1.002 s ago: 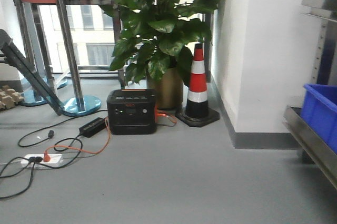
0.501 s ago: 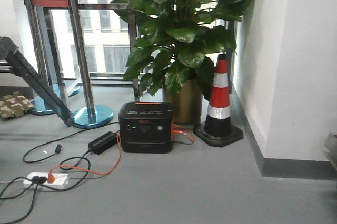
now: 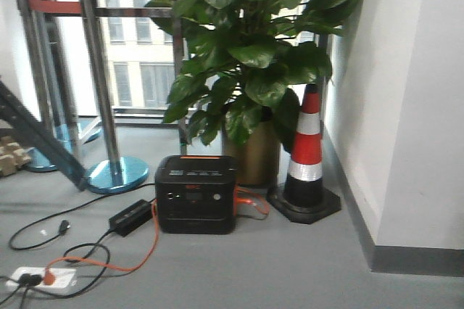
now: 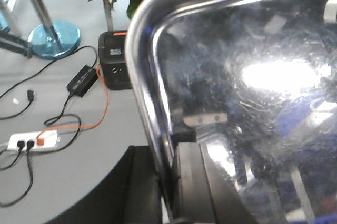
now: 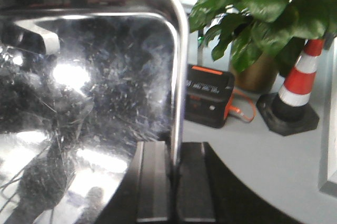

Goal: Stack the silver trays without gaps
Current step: 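Drive the base past the plant and cone carrying the tray, then turn the base toward the second rack of blue bins, then approach the second rack's shelf holding the tray in both grippers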

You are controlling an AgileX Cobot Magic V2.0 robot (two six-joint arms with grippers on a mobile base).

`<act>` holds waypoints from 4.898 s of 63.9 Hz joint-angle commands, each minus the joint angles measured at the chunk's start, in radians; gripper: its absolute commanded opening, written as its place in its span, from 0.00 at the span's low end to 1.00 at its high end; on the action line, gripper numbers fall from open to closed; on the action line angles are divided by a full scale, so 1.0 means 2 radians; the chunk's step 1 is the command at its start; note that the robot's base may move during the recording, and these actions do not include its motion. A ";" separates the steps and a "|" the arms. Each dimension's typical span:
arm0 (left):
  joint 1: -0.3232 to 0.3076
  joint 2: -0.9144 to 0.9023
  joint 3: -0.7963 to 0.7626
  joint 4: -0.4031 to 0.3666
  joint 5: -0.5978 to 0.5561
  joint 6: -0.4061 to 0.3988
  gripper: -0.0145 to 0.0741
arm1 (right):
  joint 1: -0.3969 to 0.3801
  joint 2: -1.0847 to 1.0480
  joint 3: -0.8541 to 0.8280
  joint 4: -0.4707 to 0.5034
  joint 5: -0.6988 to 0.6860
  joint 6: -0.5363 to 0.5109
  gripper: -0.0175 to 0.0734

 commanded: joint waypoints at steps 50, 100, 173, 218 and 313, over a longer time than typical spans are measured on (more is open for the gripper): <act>-0.005 0.000 -0.002 -0.006 -0.015 0.015 0.15 | 0.002 -0.006 -0.004 0.002 -0.094 -0.006 0.12; -0.005 0.000 -0.002 -0.006 -0.015 0.015 0.15 | 0.002 -0.006 -0.004 0.002 -0.094 -0.006 0.12; -0.005 0.000 -0.002 -0.006 -0.015 0.015 0.15 | 0.002 -0.006 -0.004 0.002 -0.094 -0.006 0.12; -0.005 0.000 -0.002 -0.005 -0.016 0.015 0.15 | 0.002 -0.006 -0.004 0.002 -0.094 -0.006 0.12; -0.005 0.000 -0.002 -0.005 -0.016 0.015 0.15 | 0.002 -0.006 -0.004 0.002 -0.095 -0.006 0.12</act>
